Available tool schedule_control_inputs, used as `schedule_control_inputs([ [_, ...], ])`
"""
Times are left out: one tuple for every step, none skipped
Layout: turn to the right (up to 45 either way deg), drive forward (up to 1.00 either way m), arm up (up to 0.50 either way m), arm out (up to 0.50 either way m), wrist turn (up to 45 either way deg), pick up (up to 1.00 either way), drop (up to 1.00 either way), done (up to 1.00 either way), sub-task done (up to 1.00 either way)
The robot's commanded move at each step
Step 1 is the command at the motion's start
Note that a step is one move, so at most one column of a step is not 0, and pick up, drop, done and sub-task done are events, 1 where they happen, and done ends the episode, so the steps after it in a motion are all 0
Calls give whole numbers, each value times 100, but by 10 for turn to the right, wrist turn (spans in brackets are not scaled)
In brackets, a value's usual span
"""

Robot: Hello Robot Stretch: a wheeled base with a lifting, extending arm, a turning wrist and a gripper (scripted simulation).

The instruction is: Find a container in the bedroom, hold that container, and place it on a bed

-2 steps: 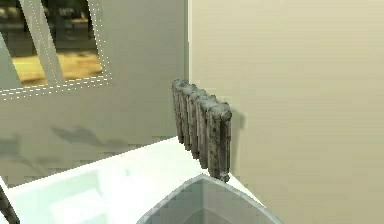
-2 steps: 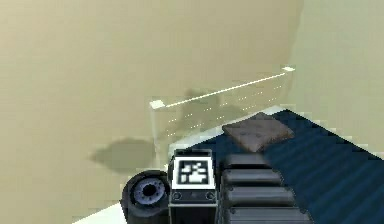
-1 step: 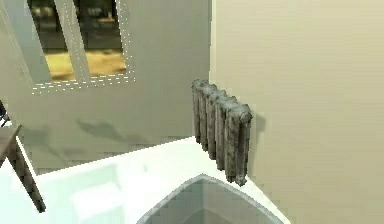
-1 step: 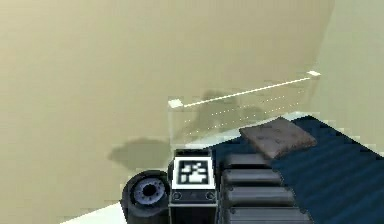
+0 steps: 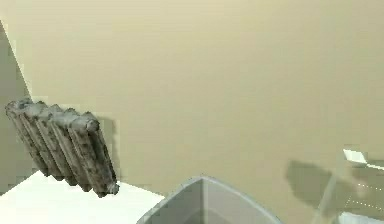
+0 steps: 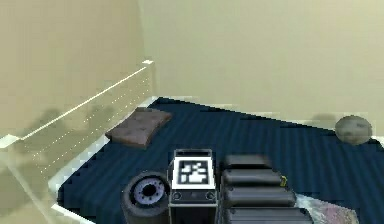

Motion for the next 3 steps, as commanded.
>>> schedule_control_inputs([
  [450, 0, 0, 0, 0, 0, 0, 0, 0],
  [240, 0, 0, 0, 0, 0, 0, 0, 0],
  [-450, 0, 0, 0, 0, 0, 0, 0, 0],
])
